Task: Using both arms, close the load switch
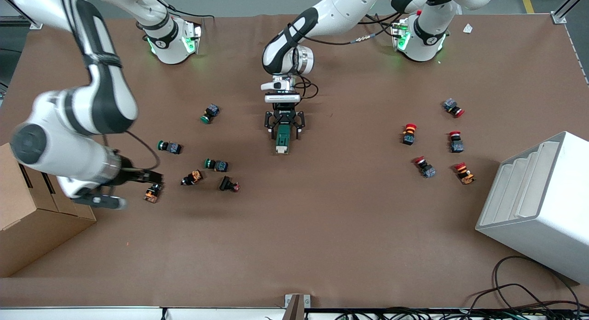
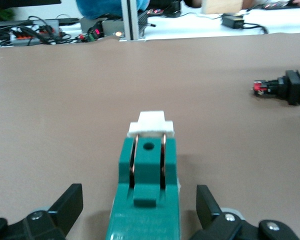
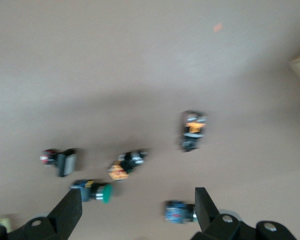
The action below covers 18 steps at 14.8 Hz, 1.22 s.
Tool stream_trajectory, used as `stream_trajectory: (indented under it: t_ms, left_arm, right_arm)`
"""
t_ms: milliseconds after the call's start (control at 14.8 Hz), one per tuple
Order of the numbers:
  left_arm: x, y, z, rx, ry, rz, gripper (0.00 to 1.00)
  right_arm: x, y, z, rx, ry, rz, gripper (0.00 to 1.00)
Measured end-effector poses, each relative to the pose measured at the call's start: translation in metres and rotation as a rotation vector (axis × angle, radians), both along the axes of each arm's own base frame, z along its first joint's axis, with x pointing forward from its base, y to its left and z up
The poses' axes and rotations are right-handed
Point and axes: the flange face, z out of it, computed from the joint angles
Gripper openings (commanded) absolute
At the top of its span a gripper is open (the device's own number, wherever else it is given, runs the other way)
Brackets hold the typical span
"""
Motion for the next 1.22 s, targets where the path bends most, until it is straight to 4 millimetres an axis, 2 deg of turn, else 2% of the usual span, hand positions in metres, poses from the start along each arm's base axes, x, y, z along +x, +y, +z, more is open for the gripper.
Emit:
stream_trajectory:
  t_ms: [203,339,542,677,812,948,1083,1219]
  left_arm:
    - [0.003,-0.023,0.038,-0.004,0.075,0.073,1.0]
    - [0.001,-0.043,0.074,-0.025,0.169,0.138,1.0]
    - [0.017,-0.059,0.144,-0.06,0.269,0.198,1.0]
    - [0.049,-0.05,0.205,-0.086,0.349,0.253,1.0]
    - [0.101,-0.019,0.279,-0.117,0.434,0.303,1.0]
    - [0.159,0.036,0.35,-0.122,0.509,0.313,1.0]
    - [0.211,0.103,0.401,-0.113,0.572,0.311,1.0]
    - [0.254,0.17,0.436,-0.113,0.629,0.298,1.0]
  right_arm:
    - [-0.016,-0.02,0.042,-0.046,0.055,0.035,1.0]
    - [-0.024,-0.029,0.065,-0.049,0.105,0.037,1.0]
    - [-0.028,-0.047,0.084,-0.044,0.124,0.065,1.0]
    - [-0.03,-0.067,0.089,-0.036,0.132,0.083,1.0]
    - [-0.032,-0.082,0.094,-0.032,0.138,0.081,1.0]
    - [-0.033,-0.085,0.107,-0.031,0.129,0.079,1.0]
    - [-0.033,-0.087,0.122,-0.032,0.11,0.074,1.0]
    - [-0.035,-0.09,0.128,-0.032,0.113,0.069,1.0]
